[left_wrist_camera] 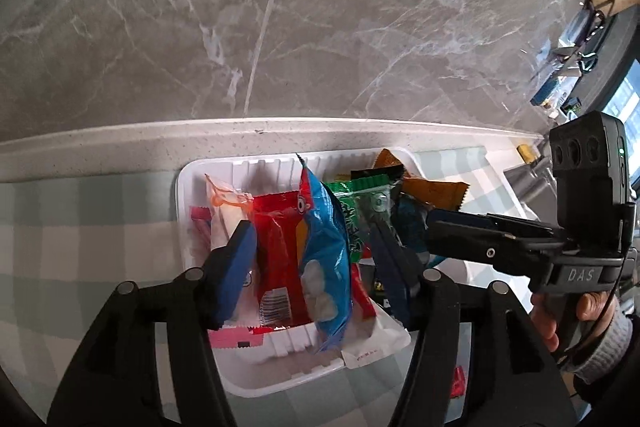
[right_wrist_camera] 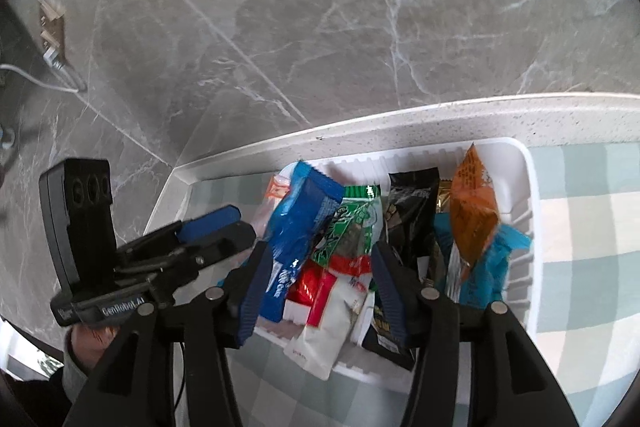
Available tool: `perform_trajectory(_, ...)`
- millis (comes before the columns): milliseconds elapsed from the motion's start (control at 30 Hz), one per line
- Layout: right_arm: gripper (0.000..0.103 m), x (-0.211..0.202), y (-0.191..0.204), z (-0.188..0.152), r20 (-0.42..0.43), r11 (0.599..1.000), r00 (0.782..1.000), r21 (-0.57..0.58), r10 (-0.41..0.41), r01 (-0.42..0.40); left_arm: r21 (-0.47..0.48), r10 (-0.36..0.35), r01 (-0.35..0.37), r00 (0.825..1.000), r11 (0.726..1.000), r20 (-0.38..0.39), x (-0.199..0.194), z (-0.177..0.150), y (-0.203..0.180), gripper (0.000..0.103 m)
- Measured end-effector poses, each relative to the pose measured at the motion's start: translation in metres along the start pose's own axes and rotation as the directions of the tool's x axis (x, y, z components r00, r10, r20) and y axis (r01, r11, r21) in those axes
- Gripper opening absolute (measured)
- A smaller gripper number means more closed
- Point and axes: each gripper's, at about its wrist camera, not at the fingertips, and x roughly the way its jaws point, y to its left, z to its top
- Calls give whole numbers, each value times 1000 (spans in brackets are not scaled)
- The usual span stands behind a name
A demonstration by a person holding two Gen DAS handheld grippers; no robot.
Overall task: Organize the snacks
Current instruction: 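Carry both packets into the white tray and open both tools, then move both open tools back over the remaining candies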
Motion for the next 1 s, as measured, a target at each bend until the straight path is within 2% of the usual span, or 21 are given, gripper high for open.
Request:
perform_trajectory(433, 56, -40, 32, -50, -7, 979, 996, -184, -85, 82, 82, 38, -41, 999, 996, 38, -46, -21, -28, 57)
perform_trajectory(633, 56, -47, 40, -75, -29, 970, 994, -221, -105, 96, 95, 33, -36, 999, 995, 32, -59, -38, -38, 57)
perform_trajectory(833, 57, -49, 40, -103, -58, 955, 986, -266, -156, 136, 113, 13, -13, 1000, 994, 4, -75, -67, -50, 57)
perform_trajectory(1000, 58, -48, 38, -128, -95, 933, 973, -317, -209, 169, 120, -5, 13, 998, 993, -59, -82, -106, -59, 57)
